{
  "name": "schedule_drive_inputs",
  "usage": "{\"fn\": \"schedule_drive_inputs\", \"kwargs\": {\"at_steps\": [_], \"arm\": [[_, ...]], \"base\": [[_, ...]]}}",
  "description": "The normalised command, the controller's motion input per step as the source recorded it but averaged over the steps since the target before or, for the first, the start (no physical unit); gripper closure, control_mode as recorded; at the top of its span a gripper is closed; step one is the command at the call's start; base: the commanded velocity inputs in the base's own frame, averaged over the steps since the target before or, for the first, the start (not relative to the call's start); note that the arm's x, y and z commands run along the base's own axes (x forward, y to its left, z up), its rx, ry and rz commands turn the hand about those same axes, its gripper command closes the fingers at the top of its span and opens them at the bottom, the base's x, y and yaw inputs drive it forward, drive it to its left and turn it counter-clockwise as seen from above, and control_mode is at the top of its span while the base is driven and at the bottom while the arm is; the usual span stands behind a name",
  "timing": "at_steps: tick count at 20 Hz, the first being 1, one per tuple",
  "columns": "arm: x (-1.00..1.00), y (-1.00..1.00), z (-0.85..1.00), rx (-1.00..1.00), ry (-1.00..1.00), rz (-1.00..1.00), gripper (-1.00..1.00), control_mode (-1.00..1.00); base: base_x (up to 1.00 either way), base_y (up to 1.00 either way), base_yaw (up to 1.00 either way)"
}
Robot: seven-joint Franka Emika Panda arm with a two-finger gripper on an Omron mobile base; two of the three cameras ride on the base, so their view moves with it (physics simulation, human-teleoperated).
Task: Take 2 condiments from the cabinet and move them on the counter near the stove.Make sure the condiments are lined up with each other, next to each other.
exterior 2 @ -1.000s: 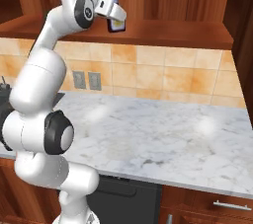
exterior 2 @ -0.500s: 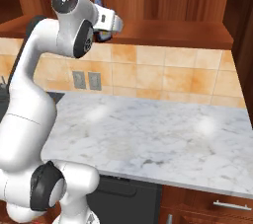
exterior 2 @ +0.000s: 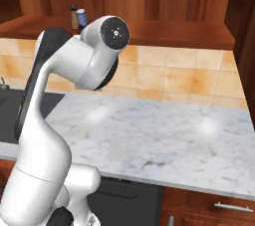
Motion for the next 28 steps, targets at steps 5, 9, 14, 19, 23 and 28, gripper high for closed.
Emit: {"fn": "schedule_drive_inputs", "kwargs": {"at_steps": [5,9,14,19,23,28], "arm": [[-0.99,0.00,0.00,-0.02,0.00,0.35,1.00,-1.00],[-0.81,0.14,-0.16,-0.11,-0.03,0.25,1.00,-1.00],[-0.93,0.38,-0.51,-0.15,-0.11,0.20,1.00,-1.00],[-0.59,0.37,-0.62,-0.06,-0.17,0.08,1.00,-1.00],[-0.14,0.01,-0.11,0.00,-0.13,0.00,1.00,-1.00],[0.00,0.30,-0.03,0.00,-0.08,0.00,1.00,-1.00]], "base": [[0.00,0.00,0.00],[0.00,0.00,0.00],[0.00,0.00,0.00],[0.00,0.00,0.00],[0.00,0.00,0.00],[0.00,0.00,0.00]]}}
